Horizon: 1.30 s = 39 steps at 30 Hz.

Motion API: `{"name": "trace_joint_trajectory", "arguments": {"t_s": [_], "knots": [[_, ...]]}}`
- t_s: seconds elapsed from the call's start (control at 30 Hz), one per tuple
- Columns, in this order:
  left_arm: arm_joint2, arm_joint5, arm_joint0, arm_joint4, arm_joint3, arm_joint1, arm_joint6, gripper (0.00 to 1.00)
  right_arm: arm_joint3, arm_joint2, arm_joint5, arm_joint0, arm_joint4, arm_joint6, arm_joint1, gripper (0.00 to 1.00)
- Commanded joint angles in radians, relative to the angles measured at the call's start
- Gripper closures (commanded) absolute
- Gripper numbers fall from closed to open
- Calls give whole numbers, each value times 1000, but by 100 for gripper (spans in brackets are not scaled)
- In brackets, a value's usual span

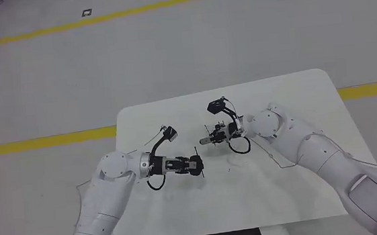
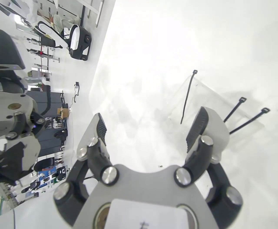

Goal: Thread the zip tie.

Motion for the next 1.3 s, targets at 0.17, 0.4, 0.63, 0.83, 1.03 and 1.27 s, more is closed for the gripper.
{"name": "trace_joint_trajectory", "arguments": {"t_s": [0.17, 0.4, 0.63, 0.83, 1.03, 1.27], "knots": [[0, 0, 0, 0, 0, 0, 0, 100, 31, -22, 0, 10, 2, -38, -9, 50], [0, 0, 0, 0, 0, 0, 0, 100, 64, -50, 0, 27, -14, -53, -17, 53], [0, 0, 0, 0, 0, 0, 0, 100, 100, -69, 0, 41, -42, -71, -24, 60], [0, 0, 0, 0, 0, 0, 0, 100, 126, -83, 0, 49, -56, -87, -35, 68], [0, 0, 0, 0, 0, 0, 0, 100, 156, -93, 0, 58, -70, -95, -46, 66], [0, 0, 0, 0, 0, 0, 0, 100, 182, -101, 0, 62, -83, -106, -60, 73]]}}
